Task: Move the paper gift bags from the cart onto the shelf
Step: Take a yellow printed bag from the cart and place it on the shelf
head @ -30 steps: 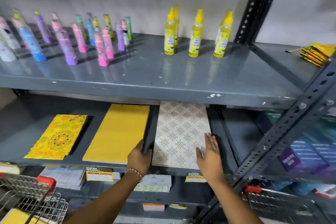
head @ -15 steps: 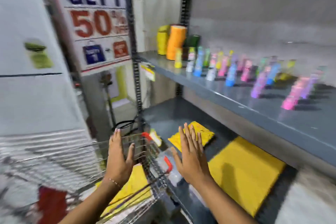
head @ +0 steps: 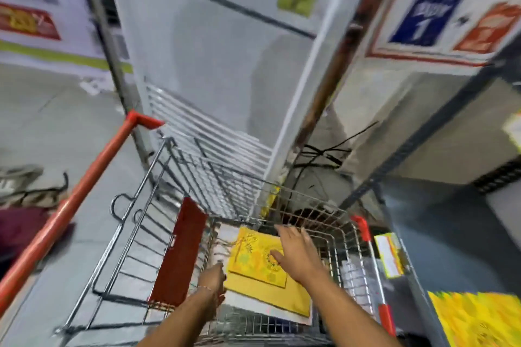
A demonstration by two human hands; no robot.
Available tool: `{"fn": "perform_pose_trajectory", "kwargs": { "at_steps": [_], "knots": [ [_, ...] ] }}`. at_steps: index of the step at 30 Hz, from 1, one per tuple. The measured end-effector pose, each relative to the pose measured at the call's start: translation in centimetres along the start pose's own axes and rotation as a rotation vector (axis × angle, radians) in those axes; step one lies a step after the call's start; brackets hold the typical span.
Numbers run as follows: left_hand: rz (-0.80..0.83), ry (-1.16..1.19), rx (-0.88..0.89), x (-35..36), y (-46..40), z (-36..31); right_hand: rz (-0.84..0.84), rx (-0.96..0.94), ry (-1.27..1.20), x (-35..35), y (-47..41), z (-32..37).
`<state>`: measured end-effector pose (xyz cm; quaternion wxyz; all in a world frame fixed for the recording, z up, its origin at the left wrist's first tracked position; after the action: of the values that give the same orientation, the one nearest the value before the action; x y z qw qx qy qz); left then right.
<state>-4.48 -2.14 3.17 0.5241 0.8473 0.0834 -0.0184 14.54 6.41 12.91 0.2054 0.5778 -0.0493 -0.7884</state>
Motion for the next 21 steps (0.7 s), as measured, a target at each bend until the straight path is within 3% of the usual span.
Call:
{"fn": "perform_pose_trajectory", "kwargs": {
  "at_steps": [4, 9, 15, 21],
  "knots": [
    [0.043, 0.079, -0.153, 2.7, -4.3, 1.7, 0.219, 0.035, 0.019, 5.1, -4.6, -2.3],
    [0.057, 0.19, -0.22, 7.5, -9.1, 2.6, 0.358, 0.063, 0.036, 10.4, -9.6, -6.1],
    [0.07, 0.383, -0.361, 12.4, -15.0, 3.3, 0.395, 0.089, 0.063, 15.8, -14.7, -11.0],
    [0.05, 0.387, -0.384, 14.4, -16.7, 3.4, 0.35, 0.12, 0.07, 18.5, -16.0, -13.5]
  ]
}}
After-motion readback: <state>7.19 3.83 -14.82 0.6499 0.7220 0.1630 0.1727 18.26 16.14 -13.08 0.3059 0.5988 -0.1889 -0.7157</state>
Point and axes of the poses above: each hand's wrist, its own y-axis away from the middle knuckle, its own x-axis out of the palm, z = x × y, the point moved 5 cm from there along -y, towards the middle knuckle, and after that the axes turned 13 degrees about -y, right-handed, at the moved point
